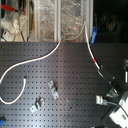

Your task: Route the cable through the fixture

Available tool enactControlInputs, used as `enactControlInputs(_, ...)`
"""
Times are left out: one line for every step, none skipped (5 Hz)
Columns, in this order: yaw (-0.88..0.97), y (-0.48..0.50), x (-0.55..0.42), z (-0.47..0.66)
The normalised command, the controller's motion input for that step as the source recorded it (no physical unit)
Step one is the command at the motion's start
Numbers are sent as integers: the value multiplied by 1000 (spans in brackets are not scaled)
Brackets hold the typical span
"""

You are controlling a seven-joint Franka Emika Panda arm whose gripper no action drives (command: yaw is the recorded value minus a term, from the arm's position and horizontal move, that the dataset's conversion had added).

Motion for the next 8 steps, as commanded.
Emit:
enactControlInputs(57, -188, -464, 56)
enactControlInputs(317, -23, -381, 40)
enactControlInputs(426, 121, -265, 4)
enactControlInputs(0, -88, -144, 4)
enactControlInputs(-14, 0, 0, 0)
enactControlInputs(-277, -66, -156, 61)
enactControlInputs(-446, -136, -257, 48)
enactControlInputs(-160, -29, -267, 7)
